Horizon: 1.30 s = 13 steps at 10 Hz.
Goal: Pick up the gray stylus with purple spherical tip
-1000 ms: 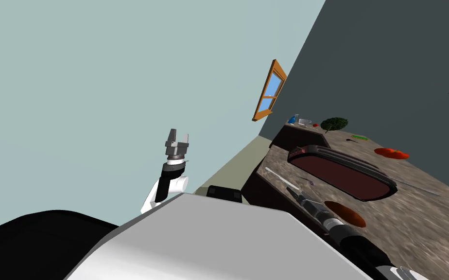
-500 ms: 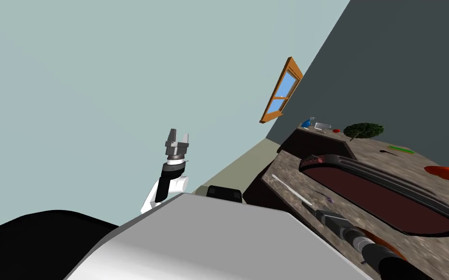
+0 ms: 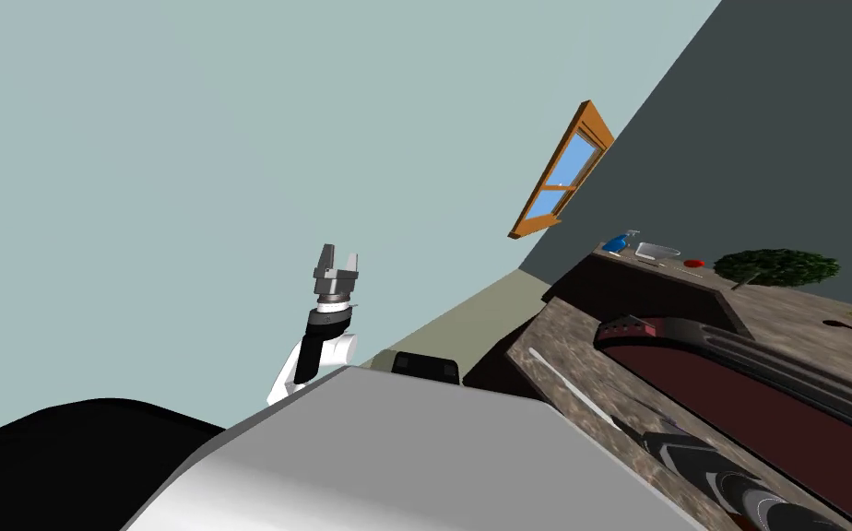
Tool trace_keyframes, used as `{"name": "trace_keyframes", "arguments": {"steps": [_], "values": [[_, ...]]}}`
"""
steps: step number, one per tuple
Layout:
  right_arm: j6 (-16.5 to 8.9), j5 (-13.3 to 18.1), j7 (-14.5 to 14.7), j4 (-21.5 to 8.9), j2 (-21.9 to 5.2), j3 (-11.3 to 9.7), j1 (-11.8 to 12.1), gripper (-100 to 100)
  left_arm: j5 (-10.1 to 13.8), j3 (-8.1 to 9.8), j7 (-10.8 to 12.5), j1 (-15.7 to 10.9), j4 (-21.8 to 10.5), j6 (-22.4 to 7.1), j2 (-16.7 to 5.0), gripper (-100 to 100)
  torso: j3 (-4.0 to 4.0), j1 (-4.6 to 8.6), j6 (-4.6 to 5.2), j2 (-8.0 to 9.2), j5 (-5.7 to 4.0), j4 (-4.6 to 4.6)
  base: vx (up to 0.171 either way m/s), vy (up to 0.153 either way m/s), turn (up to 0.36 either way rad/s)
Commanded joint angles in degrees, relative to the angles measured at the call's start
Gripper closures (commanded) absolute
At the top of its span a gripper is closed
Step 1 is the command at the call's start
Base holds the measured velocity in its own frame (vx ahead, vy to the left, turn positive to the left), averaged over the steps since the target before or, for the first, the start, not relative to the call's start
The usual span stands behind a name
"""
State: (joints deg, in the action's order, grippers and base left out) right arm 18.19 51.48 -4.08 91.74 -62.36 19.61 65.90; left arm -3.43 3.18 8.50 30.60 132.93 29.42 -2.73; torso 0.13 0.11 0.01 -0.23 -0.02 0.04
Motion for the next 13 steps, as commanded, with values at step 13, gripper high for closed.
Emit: {"name": "trace_keyframes", "arguments": {"steps": [13], "values": [[4.6, 18.5, -1.8, -14.8, -15.5, -7.8, 11.6, -100, 0.0, 0.0, 0.0, 0.0, 0.0, 0.0, 0.0, 0, 0.05, -0.09, 0.02, -0.08, 0.01, 0.02, 0.057, -0.012, 0.184]]}}
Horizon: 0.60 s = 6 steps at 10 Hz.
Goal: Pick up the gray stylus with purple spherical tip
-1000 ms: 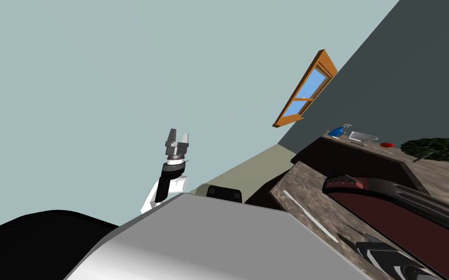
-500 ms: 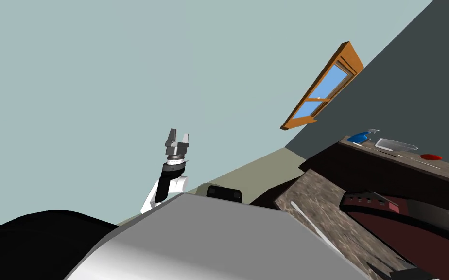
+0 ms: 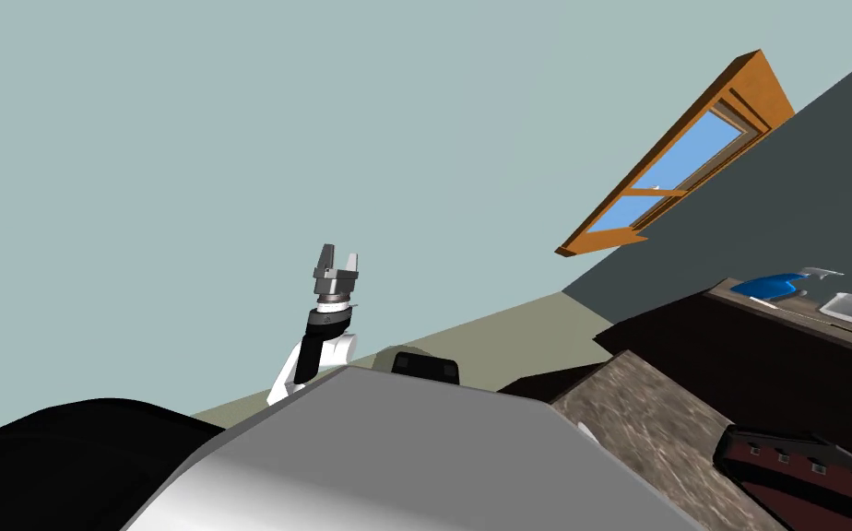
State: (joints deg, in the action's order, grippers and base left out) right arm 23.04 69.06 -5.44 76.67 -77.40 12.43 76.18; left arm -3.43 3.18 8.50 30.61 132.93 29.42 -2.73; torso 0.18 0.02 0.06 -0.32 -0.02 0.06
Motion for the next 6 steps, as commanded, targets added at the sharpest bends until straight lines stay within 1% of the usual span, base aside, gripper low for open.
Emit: {"name": "trace_keyframes", "arguments": {"steps": [1, 2, 3, 4, 5, 6], "values": [[0.3, 2.0, -0.5, -0.4, -1.1, -2.0, 2.0, -100, 0.0, 0.0, 0.0, 0.0, 0.0, 0.0, 0.0, 0, 0.0, 0.0, 0.0, 0.0, 0.0, 0.0, 0.063, -0.018, 0.152], [0.8, 2.9, -0.6, -0.9, -1.6, -3.3, 2.6, -100, 0.0, 0.0, 0.0, 0.0, 0.0, 0.0, 0.0, 0, -0.02, 0.01, 0.0, 0.03, 0.0, 0.0, 0.056, -0.011, 0.136], [0.8, 2.9, -0.6, -0.9, -1.6, -3.3, 2.6, -100, 0.0, 0.0, 0.0, 0.0, 0.0, 0.0, 0.0, 0, -0.04, -0.01, 0.01, 0.06, 0.01, -0.02, 0.034, -0.005, 0.031], [1.5, 4.3, -0.6, -1.6, -2.3, -5.3, 3.4, -100, 0.0, 0.0, 0.0, 0.0, 0.0, 0.0, 0.0, 0, -0.09, -0.04, 0.05, 0.15, 0.01, -0.04, 0.037, -0.004, 0.104], [1.5, 4.3, -0.6, -1.6, -2.3, -5.3, 3.4, -100, 0.0, 0.0, 0.0, 0.0, 0.0, 0.0, 0.0, 0, -0.1, -0.04, 0.02, 0.17, 0.0, -0.04, 0.03, -0.001, 0.071], [1.4, 4.3, -0.8, -1.8, -2.3, -5.7, 2.4, -100, 0.0, 0.0, 0.0, 0.0, 0.0, 0.0, 0.0, 0, -0.11, -0.06, 0.03, 0.19, 0.02, -0.05, 0.01, -0.001, 0.006]]}}
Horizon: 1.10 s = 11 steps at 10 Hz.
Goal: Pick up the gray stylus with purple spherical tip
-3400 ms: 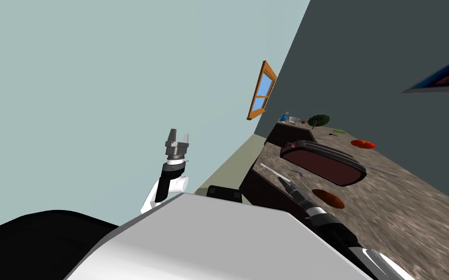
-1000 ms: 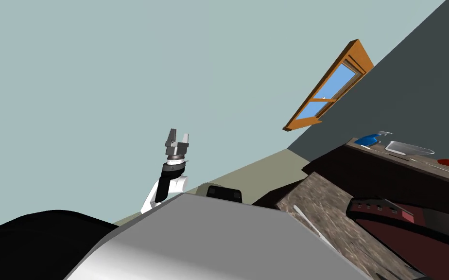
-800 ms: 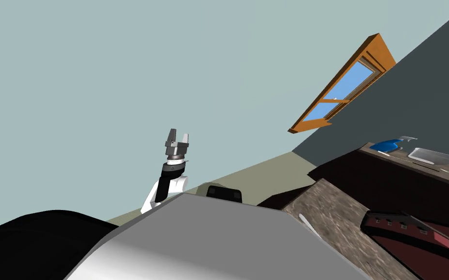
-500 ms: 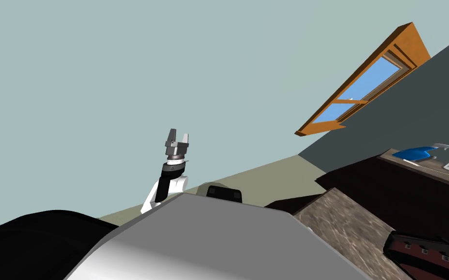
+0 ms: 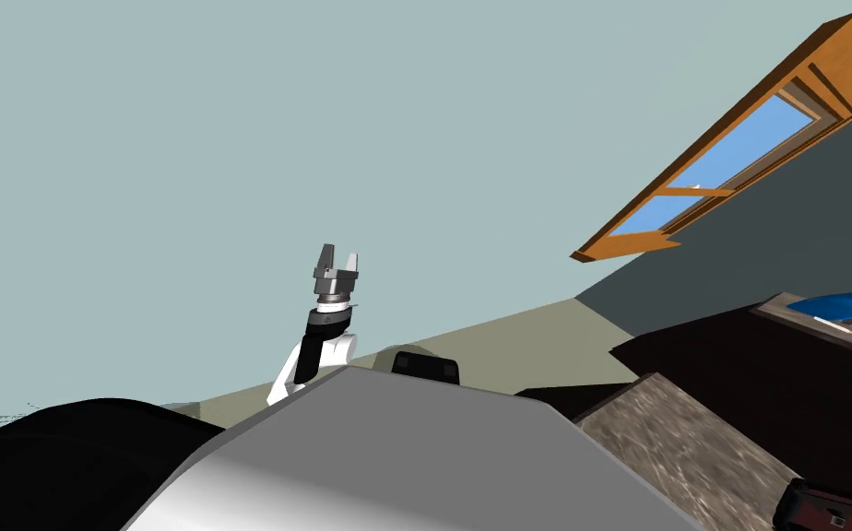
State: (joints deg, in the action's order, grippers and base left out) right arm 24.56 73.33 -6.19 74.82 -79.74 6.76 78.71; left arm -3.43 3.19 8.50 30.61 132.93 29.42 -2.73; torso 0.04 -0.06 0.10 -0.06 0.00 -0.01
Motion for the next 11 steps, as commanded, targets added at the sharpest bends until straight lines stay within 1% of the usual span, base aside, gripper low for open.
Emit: {"name": "trace_keyframes", "arguments": {"steps": [1, 2, 3, 4, 6, 7, 8, 11], "values": [[0.0, 0.0, 0.0, 0.0, 0.0, 0.0, 0.0, 0, 0.0, 0.0, 0.0, 0.0, 0.0, 0.0, 0.0, 0, 0.0, 0.0, 0.0, 0.0, 0.0, 0.0, 0.0, 0.0, 0.0], [-0.7, 0.3, 0.5, -0.8, 1.3, -1.7, -1.3, -100, 0.0, 0.0, 0.0, 0.0, 0.0, 0.0, 0.0, 0, -0.03, 0.0, 0.0, 0.04, 0.0, -0.01, 0.005, -0.019, 0.077], [-1.2, 0.5, 0.8, -1.3, 2.2, -2.8, -2.1, -100, 0.0, 0.0, 0.0, 0.0, 0.0, 0.0, 0.0, 0, -0.04, 0.07, -0.01, 0.05, -0.02, -0.02, 0.015, -0.04, 0.082], [-1.5, 0.5, 1.0, -1.6, 2.7, -3.3, -2.5, -100, 0.0, 0.0, 0.0, 0.0, 0.0, 0.0, 0.0, 0, -0.03, 0.14, 0.0, 0.04, -0.03, -0.01, 0.016, -0.037, 0.04], [-2.4, 0.9, 1.6, -2.6, 4.5, -5.6, -4.2, -100, 0.0, 0.0, 0.0, 0.0, 0.0, 0.0, 0.0, 0, -0.03, 0.13, -0.01, 0.04, -0.04, -0.01, 0.007, -0.033, 0.061], [-1.8, 0.7, 1.7, -2.8, 4.1, -4.9, -4.2, -100, 0.0, 0.0, 0.0, 0.0, 0.0, 0.0, 0.0, 0, -0.04, 0.15, 0.0, 0.06, -0.04, -0.02, 0.002, -0.018, 0.015], [-1.7, 0.7, 2.0, -3.0, 4.3, -5.0, -4.4, 100, 0.0, 0.0, 0.0, 0.0, 0.0, 0.0, 0.0, 0, -0.04, 0.09, 0.0, 0.06, -0.02, -0.02, 0.0, 0.0, 0.0], [-1.7, 0.7, 2.0, -3.0, 4.2, -5.0, -4.4, 100, 0.0, 0.0, 0.0, 0.0, 0.0, 0.0, 0.0, 0, -0.04, 0.05, 0.01, 0.06, -0.04, -0.02, 0.0, 0.0, 0.0]]}}
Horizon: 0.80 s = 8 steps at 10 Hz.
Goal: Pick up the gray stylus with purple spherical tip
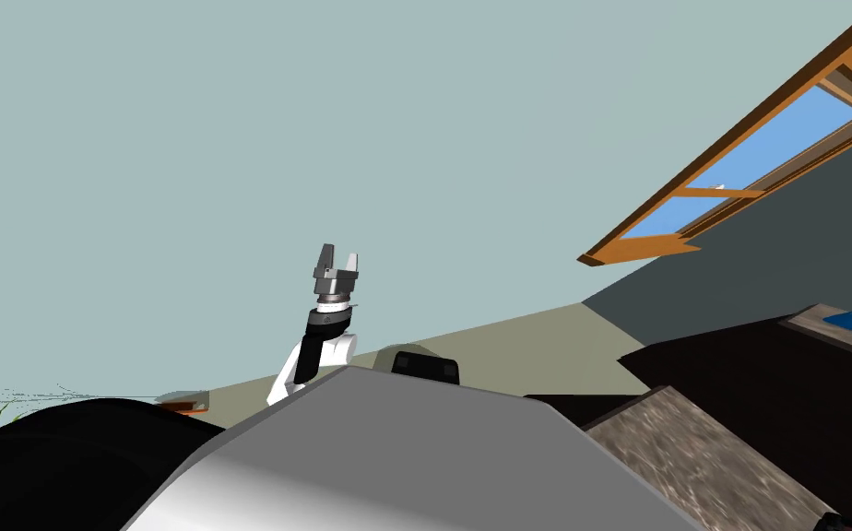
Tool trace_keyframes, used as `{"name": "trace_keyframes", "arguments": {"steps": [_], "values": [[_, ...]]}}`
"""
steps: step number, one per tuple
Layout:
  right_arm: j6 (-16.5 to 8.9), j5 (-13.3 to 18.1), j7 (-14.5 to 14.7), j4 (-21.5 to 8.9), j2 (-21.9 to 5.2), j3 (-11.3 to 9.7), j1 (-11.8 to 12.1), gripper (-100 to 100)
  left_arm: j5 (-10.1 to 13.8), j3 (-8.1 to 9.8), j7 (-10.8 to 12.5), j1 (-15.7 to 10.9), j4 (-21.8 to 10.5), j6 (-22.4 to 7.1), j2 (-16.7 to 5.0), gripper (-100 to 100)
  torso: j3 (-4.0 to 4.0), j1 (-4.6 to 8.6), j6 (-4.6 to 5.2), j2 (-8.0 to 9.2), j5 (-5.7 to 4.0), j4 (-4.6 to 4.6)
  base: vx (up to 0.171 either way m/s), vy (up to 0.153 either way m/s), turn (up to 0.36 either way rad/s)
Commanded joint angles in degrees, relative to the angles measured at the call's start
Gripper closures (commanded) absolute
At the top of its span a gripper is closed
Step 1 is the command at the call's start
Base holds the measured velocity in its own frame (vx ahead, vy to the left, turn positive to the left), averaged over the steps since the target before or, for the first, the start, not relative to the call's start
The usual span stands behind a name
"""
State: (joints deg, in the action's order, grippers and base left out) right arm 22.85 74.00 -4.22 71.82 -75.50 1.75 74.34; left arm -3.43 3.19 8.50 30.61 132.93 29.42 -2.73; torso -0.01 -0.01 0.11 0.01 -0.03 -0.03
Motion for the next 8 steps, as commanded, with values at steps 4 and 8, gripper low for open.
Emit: {"name": "trace_keyframes", "arguments": {"steps": [4, 8], "values": [[0.7, -0.3, -1.3, 2.0, -2.4, 2.8, 2.7, 100, 0.0, 0.0, 0.0, 0.0, 0.0, 0.0, 0.0, 0, 0.0, -0.12, 0.03, 0.0, 0.04, 0.0, -0.001, 0.018, -0.048], [1.5, -0.6, -1.3, 2.0, -3.2, 3.8, 3.0, 0, 0.0, 0.0, 0.0, 0.0, 0.0, 0.0, 0.0, 0, -0.03, -0.12, 0.02, 0.04, 0.03, -0.01, -0.009, 0.022, -0.025]]}}
